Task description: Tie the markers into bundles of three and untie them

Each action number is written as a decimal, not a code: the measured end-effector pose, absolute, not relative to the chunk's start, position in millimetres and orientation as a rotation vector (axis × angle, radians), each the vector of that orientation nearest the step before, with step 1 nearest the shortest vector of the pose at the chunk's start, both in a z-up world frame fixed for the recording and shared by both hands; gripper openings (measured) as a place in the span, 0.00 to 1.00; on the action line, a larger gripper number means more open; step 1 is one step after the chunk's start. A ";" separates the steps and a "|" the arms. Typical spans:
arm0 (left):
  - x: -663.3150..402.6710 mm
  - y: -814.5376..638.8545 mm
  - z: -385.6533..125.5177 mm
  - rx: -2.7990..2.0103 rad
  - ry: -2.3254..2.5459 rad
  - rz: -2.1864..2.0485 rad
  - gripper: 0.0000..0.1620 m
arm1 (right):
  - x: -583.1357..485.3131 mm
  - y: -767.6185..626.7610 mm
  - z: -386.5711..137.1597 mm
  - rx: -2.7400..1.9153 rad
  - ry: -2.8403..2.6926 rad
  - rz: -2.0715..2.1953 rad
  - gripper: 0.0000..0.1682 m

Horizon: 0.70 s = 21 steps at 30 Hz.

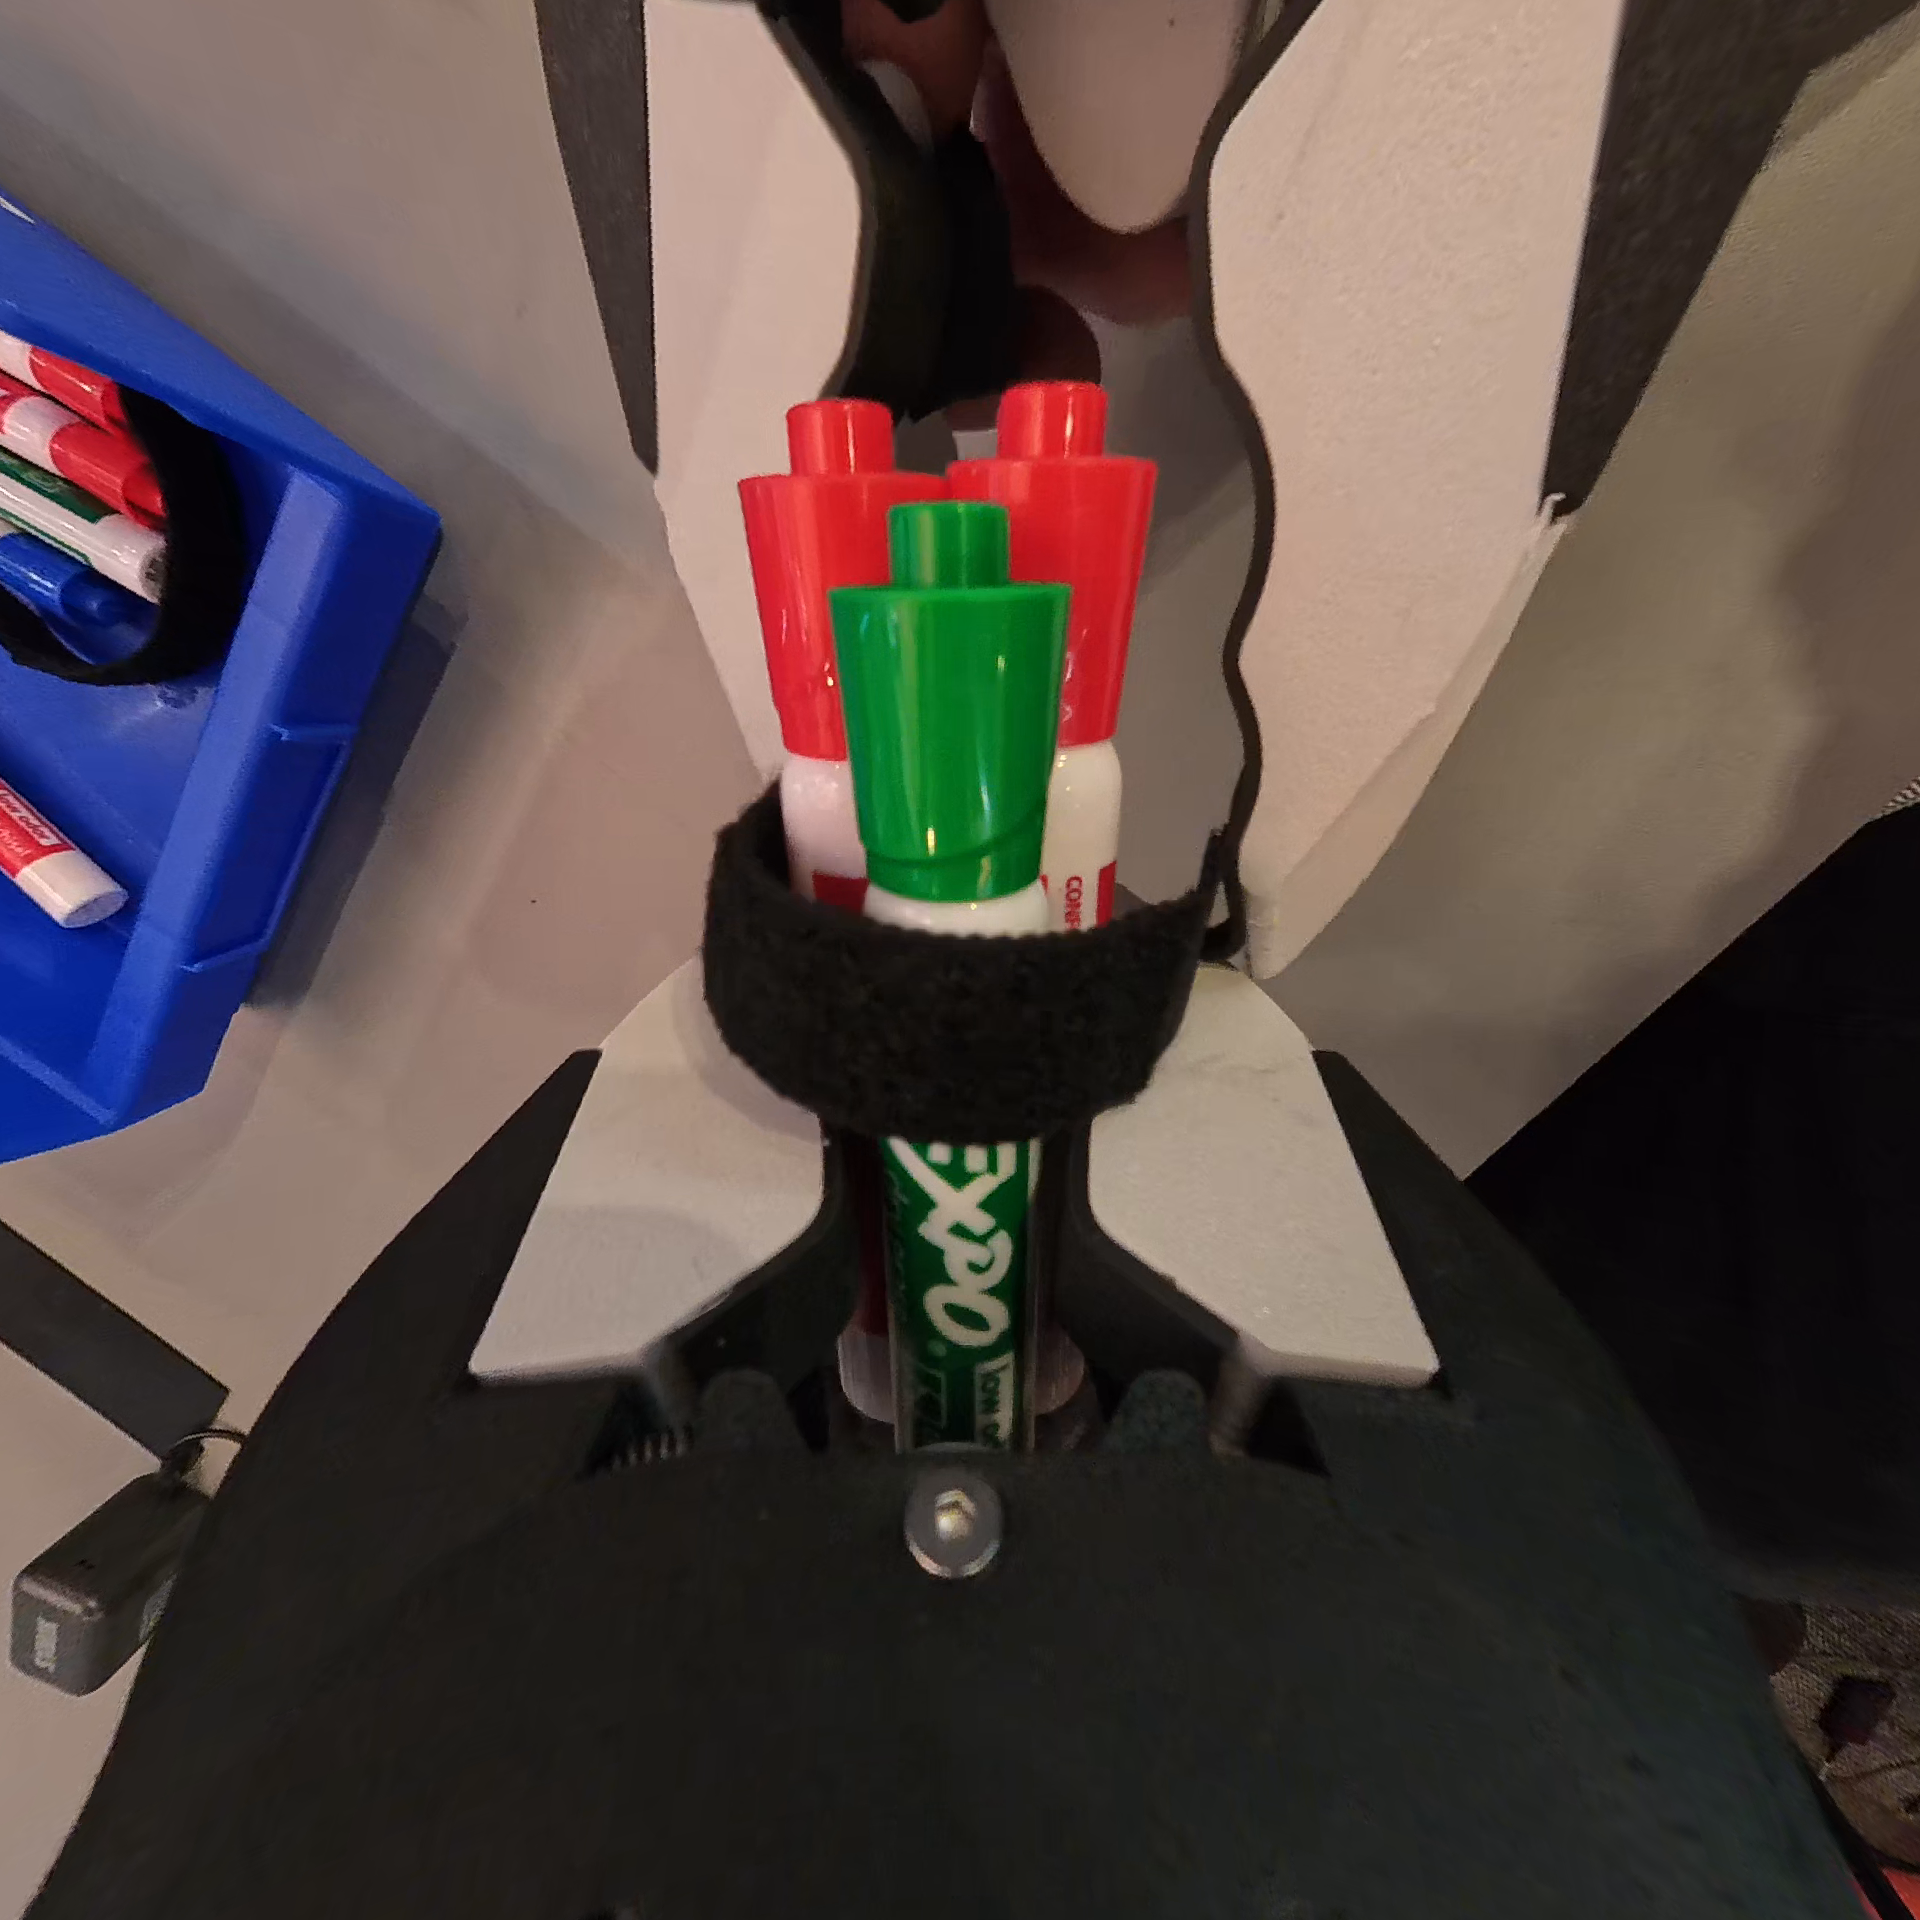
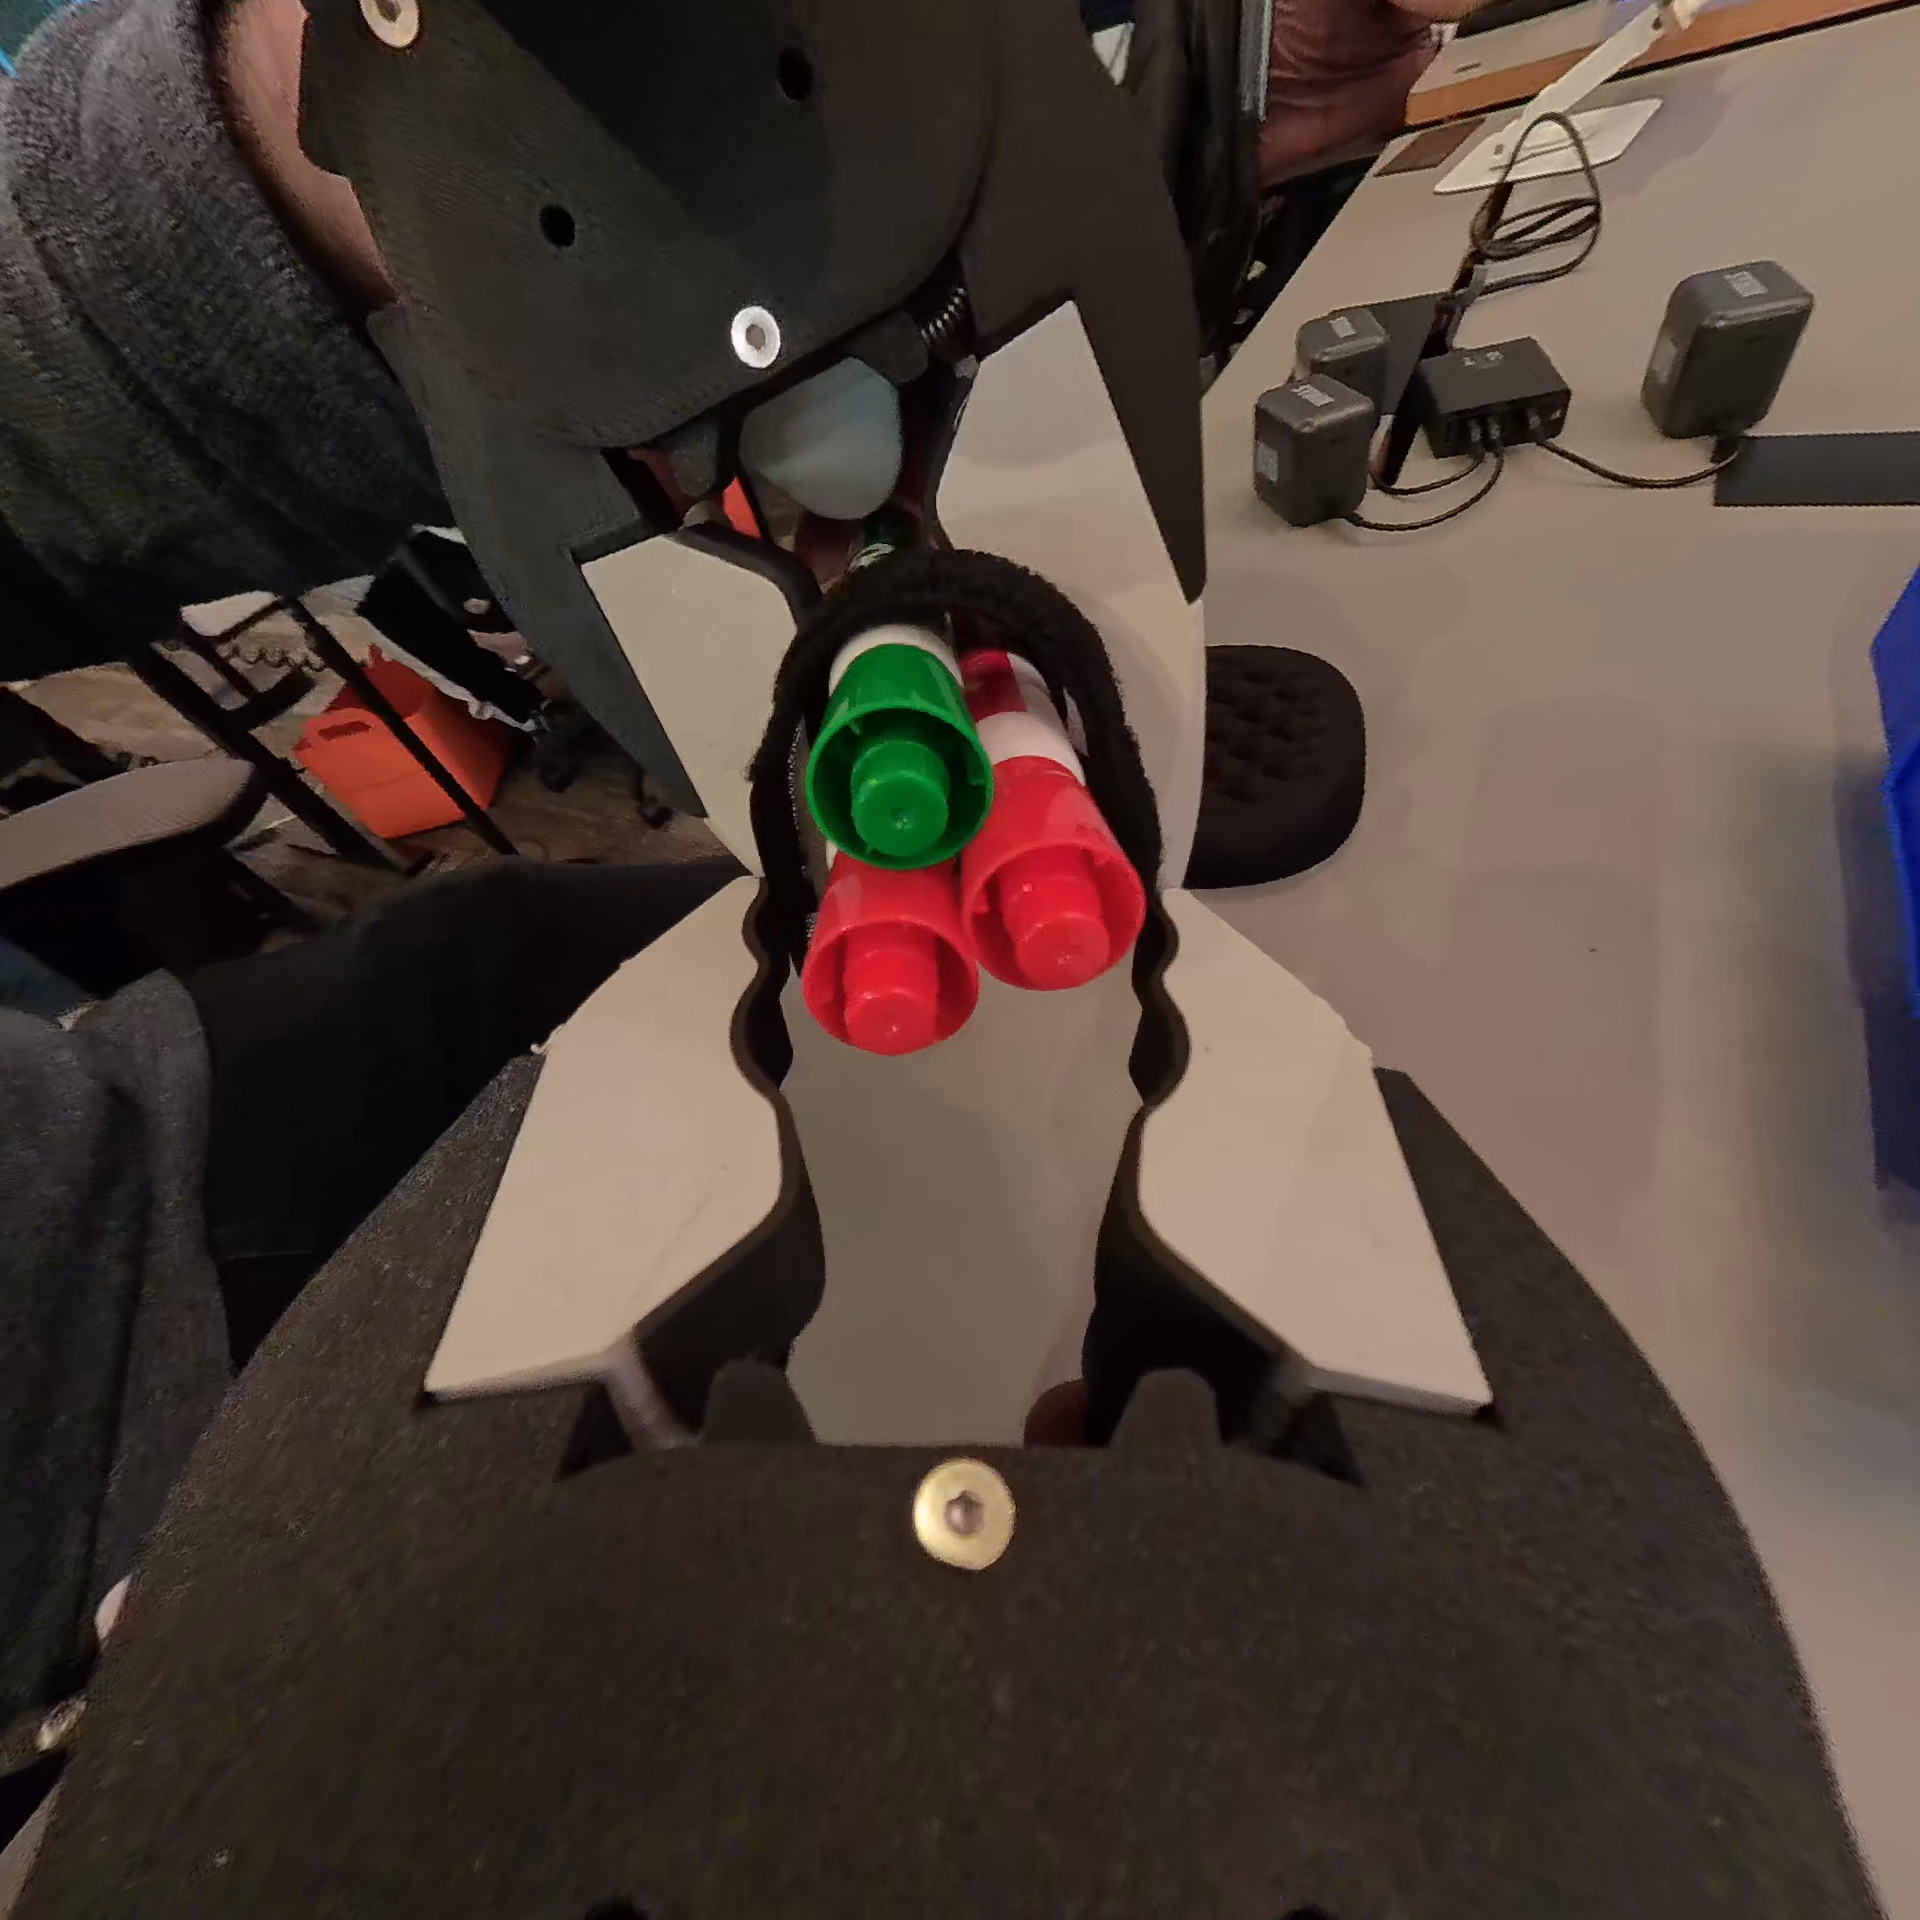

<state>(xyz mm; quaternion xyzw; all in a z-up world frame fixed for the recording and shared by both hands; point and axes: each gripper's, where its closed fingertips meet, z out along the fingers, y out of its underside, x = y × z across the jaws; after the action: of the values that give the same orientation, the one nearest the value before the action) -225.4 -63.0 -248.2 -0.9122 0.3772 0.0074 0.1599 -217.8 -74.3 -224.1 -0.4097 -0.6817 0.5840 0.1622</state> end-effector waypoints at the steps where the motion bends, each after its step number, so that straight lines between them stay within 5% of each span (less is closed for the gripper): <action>1: -224.3 -63.4 -247.8 -2.604 1.085 0.019 0.27 | -216.9 -75.5 -224.1 -1.169 -1.948 1.690 0.38; 21: -227.1 -63.0 -246.0 -2.602 1.093 0.027 0.26 | -213.9 -80.3 -218.9 -1.159 -1.932 1.794 0.26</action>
<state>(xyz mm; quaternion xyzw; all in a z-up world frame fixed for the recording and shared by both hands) -227.1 -63.0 -246.0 -0.9102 0.3822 0.0096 0.1591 -213.9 -80.3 -218.9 -0.3990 -0.6652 0.6175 0.1306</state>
